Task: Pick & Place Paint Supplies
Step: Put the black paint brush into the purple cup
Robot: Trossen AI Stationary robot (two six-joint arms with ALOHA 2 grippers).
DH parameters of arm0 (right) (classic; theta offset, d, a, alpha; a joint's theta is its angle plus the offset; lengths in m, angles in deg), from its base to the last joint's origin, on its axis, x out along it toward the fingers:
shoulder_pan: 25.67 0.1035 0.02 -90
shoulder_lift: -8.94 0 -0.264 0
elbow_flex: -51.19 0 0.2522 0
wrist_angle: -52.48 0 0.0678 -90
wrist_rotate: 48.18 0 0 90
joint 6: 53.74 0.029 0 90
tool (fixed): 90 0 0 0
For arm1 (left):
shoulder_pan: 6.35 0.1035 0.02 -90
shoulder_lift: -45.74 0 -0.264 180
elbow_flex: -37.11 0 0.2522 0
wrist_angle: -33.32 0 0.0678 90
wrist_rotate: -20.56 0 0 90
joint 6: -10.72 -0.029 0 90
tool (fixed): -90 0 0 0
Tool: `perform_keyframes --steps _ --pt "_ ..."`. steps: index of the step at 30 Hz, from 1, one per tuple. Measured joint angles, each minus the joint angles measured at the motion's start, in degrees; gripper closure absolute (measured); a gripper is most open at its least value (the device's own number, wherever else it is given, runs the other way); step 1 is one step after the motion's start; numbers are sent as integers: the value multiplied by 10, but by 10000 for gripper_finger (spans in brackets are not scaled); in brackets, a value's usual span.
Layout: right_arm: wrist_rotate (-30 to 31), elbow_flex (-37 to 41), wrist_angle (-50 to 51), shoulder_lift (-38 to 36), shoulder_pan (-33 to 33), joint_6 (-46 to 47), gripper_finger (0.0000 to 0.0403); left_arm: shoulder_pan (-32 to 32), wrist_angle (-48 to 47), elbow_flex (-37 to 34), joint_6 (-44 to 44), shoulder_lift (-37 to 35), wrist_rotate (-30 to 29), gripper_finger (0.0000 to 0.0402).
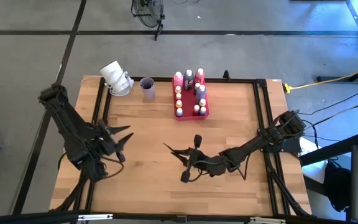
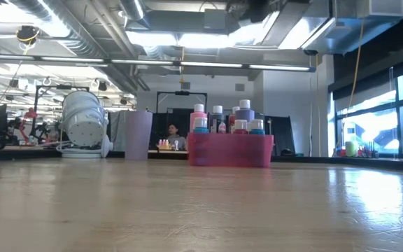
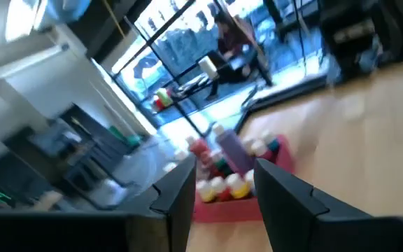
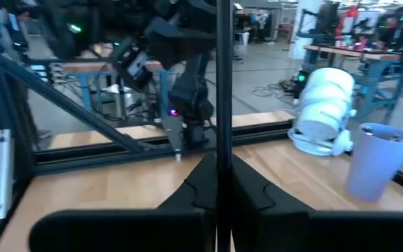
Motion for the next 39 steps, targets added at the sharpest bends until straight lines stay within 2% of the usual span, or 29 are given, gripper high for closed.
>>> perform_keyframes --steps 5,7,13,19,23,26,28,31,34,37,39 --pt "-34 0 -5 0 -11 11 388 -6 24 -49 122 -29 -13 261" --pt "-44 0 -4 0 -17 17 388 -11 44 -57 139 -27 -13 262" --pt "-101 0 -8 0 -44 41 388 -10 108 -58 137 -22 -15 268" --pt "-124 0 -8 0 -57 41 388 -10 161 -58 96 -22 -17 285" --pt "-130 0 -8 0 -58 41 388 4 225 -58 3 -22 -17 297" --pt "-130 0 -4 1 -58 41 388 32 315 -58 -109 -22 -9 303" --pt "-130 0 -3 1 -58 41 388 55 389 -58 -235 -22 41 307" --pt "-130 0 0 1 -57 39 388 88 516 -58 -429 -22 171 313" --pt "-130 0 1 1 -56 36 388 113 683 -70 -578 -22 283 319" --pt "-130 0 1 1 -51 29 388 131 788 -82 -633 -22 318 320" --pt "-129 0 -4 1 -44 18 388 140 803 -82 -630 -22 315 318"
